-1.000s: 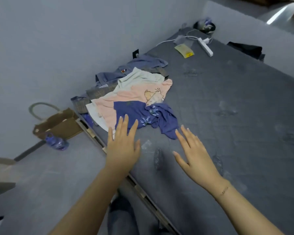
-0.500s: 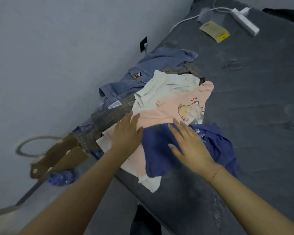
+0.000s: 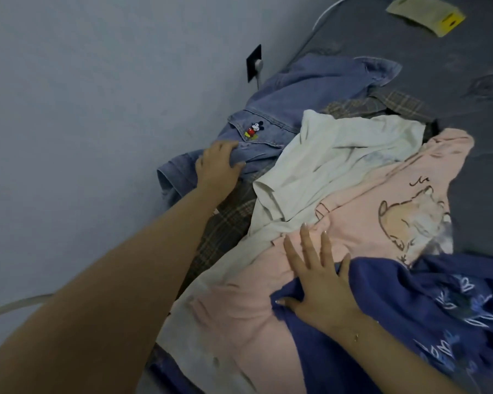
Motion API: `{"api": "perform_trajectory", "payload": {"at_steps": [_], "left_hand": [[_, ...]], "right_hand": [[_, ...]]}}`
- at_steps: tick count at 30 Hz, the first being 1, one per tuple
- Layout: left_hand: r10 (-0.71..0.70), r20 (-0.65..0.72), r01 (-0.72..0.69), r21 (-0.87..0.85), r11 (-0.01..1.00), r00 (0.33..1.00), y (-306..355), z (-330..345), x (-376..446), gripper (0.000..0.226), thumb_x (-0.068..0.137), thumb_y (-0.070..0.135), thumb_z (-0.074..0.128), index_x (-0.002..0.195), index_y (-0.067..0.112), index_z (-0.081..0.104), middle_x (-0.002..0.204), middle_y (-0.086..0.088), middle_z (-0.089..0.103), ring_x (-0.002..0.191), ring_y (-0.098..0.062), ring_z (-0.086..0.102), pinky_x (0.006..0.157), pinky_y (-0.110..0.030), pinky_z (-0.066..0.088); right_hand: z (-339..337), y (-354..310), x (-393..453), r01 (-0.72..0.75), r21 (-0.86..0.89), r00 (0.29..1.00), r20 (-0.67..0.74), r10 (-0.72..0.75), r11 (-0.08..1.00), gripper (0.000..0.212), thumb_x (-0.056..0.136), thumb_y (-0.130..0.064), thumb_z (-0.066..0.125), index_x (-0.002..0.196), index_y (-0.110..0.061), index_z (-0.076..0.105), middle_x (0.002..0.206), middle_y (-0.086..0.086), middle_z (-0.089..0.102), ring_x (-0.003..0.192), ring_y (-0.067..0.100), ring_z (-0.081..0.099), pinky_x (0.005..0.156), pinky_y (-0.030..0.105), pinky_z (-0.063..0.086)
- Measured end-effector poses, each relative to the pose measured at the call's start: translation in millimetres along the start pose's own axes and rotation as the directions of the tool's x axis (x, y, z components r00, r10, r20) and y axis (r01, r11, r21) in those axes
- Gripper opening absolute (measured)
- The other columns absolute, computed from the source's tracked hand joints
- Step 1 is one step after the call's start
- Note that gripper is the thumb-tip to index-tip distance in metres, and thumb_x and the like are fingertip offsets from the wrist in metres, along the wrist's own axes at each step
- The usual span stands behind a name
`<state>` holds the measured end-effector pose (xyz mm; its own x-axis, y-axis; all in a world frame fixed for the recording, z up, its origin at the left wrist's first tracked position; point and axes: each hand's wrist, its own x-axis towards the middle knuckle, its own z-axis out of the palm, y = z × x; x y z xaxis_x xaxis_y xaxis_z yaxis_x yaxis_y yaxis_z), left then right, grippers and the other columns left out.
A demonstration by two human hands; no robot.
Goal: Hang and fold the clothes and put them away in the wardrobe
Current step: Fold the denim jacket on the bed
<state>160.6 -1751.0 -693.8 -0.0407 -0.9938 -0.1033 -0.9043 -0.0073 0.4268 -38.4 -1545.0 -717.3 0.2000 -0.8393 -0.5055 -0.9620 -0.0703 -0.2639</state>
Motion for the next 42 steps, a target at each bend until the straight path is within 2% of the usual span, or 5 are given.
{"api": "perform_trajectory", "payload": {"at_steps": [5,9,15,28,42], "left_hand": [[-0.005,0.006,0.003,0.188,0.982,1.0,-6.6,37.6,18.2,0.044,0.097,0.046,0.05,0.132,0.02,0.05,0.134,-0.01,0.052,0.126,-0.031,0.043,0.101,-0.046,0.031],[-0.152,0.151,0.214,-0.645,0.734,0.977,6.0,20.1,0.6,0.009,0.096,0.015,0.058,0.101,0.008,0.061,0.088,-0.004,0.067,0.082,-0.016,0.065,0.076,-0.032,0.05],[-0.01,0.291,0.244,-0.782,0.573,0.957,36.4,-59.2,-49.2,0.018,0.097,0.019,0.058,0.102,0.006,0.069,0.097,-0.008,0.073,0.088,-0.021,0.069,0.08,-0.033,0.055],[0.192,0.182,0.099,-0.921,0.376,0.964,188.1,-229.2,-112.9,0.028,0.1,0.023,0.048,0.106,0.003,0.066,0.093,-0.007,0.076,0.083,-0.018,0.072,0.071,-0.027,0.058],[0.647,0.585,-0.138,-0.681,0.719,0.489,286.7,-98.8,-315.2,0.022,0.093,0.018,0.065,0.073,0.016,0.055,0.068,0.01,0.041,0.066,0.0,0.038,0.064,-0.017,0.033]], "right_hand": [[11.0,3.5,4.8,0.004,-0.001,0.999,-0.053,-0.004,1.0,0.11,0.078,-0.074,0.048,0.137,-0.044,-0.041,0.142,-0.01,-0.053,0.138,0.032,-0.04,0.106,0.068,-0.015],[9.6,3.6,4.4,0.008,0.029,0.999,-0.043,-0.007,1.0,0.111,0.078,-0.074,0.049,0.136,-0.044,-0.041,0.142,-0.012,-0.053,0.136,0.031,-0.042,0.106,0.068,-0.016],[-18.5,5.0,-12.9,0.021,0.183,0.993,0.114,-0.043,0.983,0.105,0.083,-0.051,0.06,0.148,-0.04,-0.023,0.149,-0.013,-0.043,0.141,0.024,-0.035,0.113,0.061,-0.011],[-120.4,13.7,-157.9,-0.124,0.97,0.969,0.164,0.185,-0.209,0.032,0.097,-0.031,0.052,0.128,-0.029,0.063,0.131,-0.015,0.06,0.124,0.006,0.052,0.1,0.032,0.04],[-165.0,118.5,-269.5,0.087,0.881,0.945,0.074,0.317,-0.465,0.05,0.095,-0.042,0.056,0.136,-0.012,0.056,0.132,0.011,0.062,0.121,0.03,0.059,0.103,0.046,0.047]]}}
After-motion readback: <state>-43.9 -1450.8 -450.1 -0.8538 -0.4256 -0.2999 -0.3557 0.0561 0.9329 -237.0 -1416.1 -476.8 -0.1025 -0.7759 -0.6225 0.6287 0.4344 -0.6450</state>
